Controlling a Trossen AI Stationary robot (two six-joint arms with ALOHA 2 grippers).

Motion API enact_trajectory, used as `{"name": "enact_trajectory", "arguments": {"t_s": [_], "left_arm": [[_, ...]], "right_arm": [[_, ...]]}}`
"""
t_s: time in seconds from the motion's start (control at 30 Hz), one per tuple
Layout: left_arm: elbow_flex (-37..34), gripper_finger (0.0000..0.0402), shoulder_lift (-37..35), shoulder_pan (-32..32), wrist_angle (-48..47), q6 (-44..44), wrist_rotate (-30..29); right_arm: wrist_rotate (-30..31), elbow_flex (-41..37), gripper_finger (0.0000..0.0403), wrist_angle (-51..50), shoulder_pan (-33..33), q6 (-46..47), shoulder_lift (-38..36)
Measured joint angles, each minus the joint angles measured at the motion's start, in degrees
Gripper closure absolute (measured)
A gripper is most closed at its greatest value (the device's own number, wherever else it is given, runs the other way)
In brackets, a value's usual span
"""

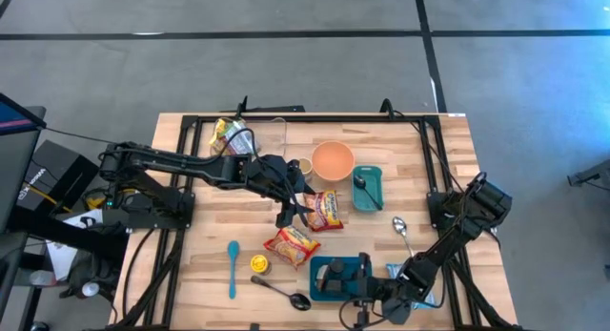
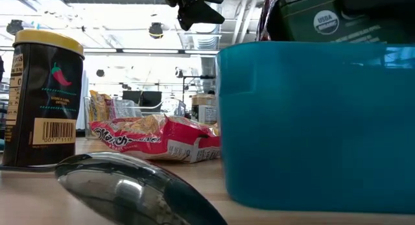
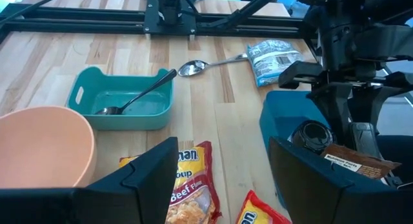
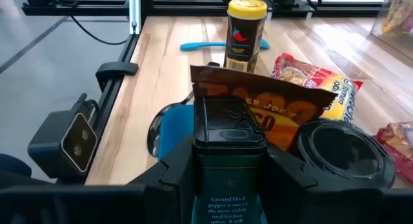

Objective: Pick & Place Food Item
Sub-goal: Put the black seasoning can into the blue bin

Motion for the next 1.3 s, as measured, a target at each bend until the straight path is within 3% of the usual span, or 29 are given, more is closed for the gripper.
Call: {"name": "enact_trajectory", "arguments": {"t_s": [0.53,0.9,1.3], "left_arm": [[0.0,0.0165,0.0,0.02,0.0,-0.02,0.0],[0.0,0.0165,0.0,0.02,-0.02,-0.02,0.0],[0.0,0.0165,0.0,0.02,-0.48,-0.02,0.0]], "right_arm": [[-1.9,-0.02,0.0263,-0.21,-0.91,1.05,0.0],[-10.27,-0.02,0.026,-0.32,-3.0,2.58,0.0],[-10.36,-0.02,0.026,-1.11,-3.34,3.44,0.0]]}}
